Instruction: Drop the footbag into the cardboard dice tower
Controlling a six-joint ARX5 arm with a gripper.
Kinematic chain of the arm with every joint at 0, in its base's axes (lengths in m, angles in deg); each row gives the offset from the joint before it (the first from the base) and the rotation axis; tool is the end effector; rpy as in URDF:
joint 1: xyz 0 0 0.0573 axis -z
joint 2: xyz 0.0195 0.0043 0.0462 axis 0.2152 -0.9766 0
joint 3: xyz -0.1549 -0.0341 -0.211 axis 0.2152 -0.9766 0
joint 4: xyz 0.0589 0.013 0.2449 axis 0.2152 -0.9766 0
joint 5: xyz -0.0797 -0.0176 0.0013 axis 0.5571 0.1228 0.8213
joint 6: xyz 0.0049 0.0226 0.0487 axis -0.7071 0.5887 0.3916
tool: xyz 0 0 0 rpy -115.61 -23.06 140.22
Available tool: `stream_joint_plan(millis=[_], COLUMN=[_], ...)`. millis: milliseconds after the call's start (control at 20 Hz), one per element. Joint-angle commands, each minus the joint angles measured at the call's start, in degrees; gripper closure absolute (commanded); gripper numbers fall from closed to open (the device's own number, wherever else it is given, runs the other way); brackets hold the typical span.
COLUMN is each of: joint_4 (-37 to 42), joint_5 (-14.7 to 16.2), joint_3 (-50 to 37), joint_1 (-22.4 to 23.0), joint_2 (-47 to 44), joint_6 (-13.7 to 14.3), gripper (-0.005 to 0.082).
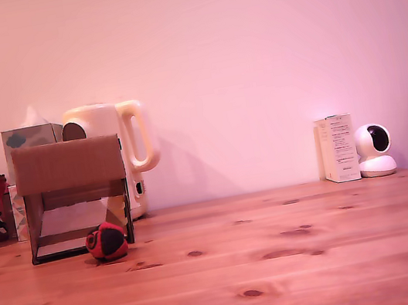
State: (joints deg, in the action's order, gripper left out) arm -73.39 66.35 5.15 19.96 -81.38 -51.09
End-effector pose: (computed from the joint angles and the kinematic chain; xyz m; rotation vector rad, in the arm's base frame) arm 0.1321 -0.0273 0.2211 -0.2392 0.1328 -0.4640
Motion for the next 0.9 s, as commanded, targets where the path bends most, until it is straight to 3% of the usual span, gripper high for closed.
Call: stream_joint_plan(millis=[0, 350, 700, 750, 800, 850], joint_4=[3.2, 16.9, 27.1, 27.1, 27.1, 27.1], joint_5=[0.2, 0.2, 0.2, 0.2, 0.2, 0.2], joint_3=[0.0, 0.1, 2.4, 3.4, 4.7, 6.0], joint_1=[1.1, 5.0, 5.4, 5.4, 5.4, 5.4], joint_2=[-3.9, -27.4, -45.1, -47.0, -48.9, -50.8], joint_6=[0.4, 0.4, 0.4, 0.4, 1.0, 1.1], gripper=[0.0792, 0.0792, 0.0775, 0.0731, 0.0583, 0.0329])
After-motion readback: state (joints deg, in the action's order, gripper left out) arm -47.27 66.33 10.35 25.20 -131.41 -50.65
